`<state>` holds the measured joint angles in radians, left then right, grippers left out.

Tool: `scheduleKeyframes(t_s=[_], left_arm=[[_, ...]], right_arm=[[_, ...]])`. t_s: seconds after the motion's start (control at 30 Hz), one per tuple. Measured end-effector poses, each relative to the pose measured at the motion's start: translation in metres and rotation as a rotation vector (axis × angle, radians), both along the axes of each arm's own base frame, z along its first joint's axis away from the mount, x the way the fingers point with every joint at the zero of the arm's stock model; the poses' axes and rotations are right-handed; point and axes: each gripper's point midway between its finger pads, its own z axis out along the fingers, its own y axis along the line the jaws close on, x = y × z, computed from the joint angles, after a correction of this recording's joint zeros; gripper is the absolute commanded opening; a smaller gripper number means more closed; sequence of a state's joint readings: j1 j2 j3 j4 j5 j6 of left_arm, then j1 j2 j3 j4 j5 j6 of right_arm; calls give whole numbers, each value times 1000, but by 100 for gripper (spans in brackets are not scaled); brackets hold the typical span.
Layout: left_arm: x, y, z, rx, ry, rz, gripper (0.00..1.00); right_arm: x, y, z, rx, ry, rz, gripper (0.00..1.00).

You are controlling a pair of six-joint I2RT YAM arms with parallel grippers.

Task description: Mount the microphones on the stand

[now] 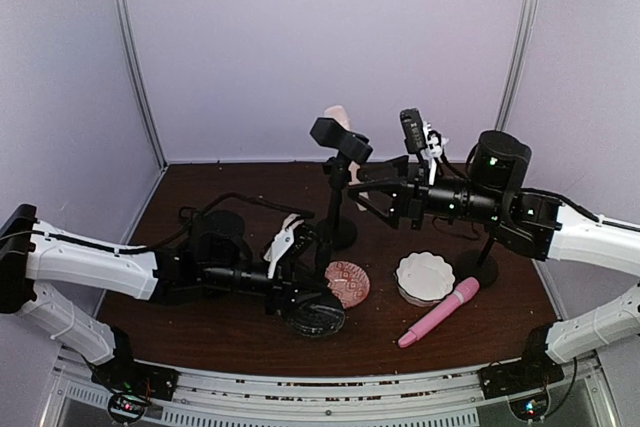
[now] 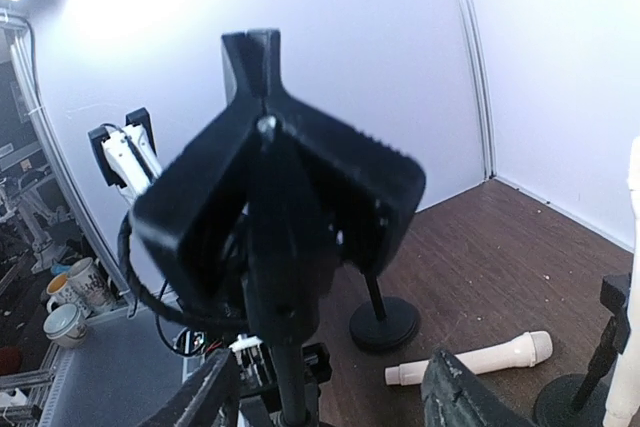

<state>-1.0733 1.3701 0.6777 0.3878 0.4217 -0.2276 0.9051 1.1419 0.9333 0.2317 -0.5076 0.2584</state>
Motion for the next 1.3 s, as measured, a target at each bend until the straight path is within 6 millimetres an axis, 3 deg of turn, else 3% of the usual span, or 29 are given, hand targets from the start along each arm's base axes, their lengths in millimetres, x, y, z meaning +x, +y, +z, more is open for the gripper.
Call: scheduleKeyframes(t_s=[0.2,0.4,0.57,0.8,1.03,1.3], left_arm=[[1,-3,-3,6,26,5,0],[2,-5,-2,3,35,7,0],[2,-5,-4,6,41,7,0],[6,-7,-1,3,51,26,0],[13,-2,-8,22,54,84,0],[19,0,-4,6,63,130,0]], right_arm=[[12,12,4,39,37,-11,62],[14,15,10,80,50,-6,48],[12,14,20,119,43,2,24],[10,15,23,137,42,17,18],[14,15,6,155,65,-1,18],[18,27,-35,114,141,12,18]])
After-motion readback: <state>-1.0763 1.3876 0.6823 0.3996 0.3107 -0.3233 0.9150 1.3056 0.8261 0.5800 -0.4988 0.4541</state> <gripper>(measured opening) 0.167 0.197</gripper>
